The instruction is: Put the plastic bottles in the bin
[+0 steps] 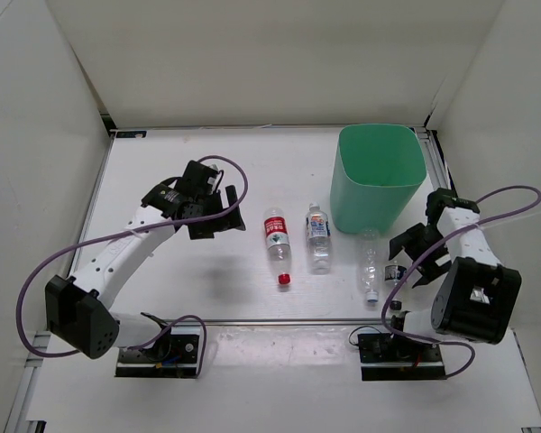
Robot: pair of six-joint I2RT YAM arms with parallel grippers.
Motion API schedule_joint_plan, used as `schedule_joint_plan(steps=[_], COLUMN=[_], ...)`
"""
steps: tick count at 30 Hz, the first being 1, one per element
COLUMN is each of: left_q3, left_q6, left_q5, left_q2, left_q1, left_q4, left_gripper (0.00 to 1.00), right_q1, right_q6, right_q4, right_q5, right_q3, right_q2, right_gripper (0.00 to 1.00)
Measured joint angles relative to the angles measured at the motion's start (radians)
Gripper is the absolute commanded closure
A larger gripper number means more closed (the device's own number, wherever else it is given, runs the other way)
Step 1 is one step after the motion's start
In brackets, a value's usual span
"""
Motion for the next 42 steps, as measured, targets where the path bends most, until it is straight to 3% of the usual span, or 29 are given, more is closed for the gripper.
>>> schedule_joint_plan(steps=[10, 23, 26, 32, 34, 36, 42], left_q3=[0.005, 0.044, 0.044, 0.046, 0.049, 0.055, 0.100], left_q6=[0.000, 0.000, -0.003, -0.011, -0.013, -0.019, -0.029], left_q5=[0.000, 0.000, 0.002, 0.011, 0.013, 0.013, 0.011], left_q2=[0.045, 0.082, 0.083, 0.105, 0.124, 0.144, 0.166], left_q1=[0.000, 0.000, 0.000, 0.000, 0.000, 0.000, 0.000], left_q4=[-0.005, -0.014, -0.014, 0.006, 0.011, 0.015, 0.046], left_gripper=[0.00, 0.00, 0.00, 0.00, 0.00, 0.00, 0.00], right_q1=[-0.003, -0.051, -0.051, -0.051, -0.051, -0.052, -0.013], right_q6=[-0.014, 0.000, 0.004, 0.004, 0.002, -0.019, -0.061], right_q4=[0.074, 0.079, 0.036, -0.103, -0.166, -0.200, -0.226], right_q5=[-0.030, -0.027, -0.026, -0.072, -0.105, -0.138, -0.283], right_q3=[-0.009, -0.070, -0.069, -0.031, 0.038, 0.166, 0.822], right_q2=[0.144, 0.175, 0.123, -0.077, -0.151, -0.201, -0.179], right_gripper=[0.02, 0.46, 0.59, 0.71, 0.76, 0.75, 0.73])
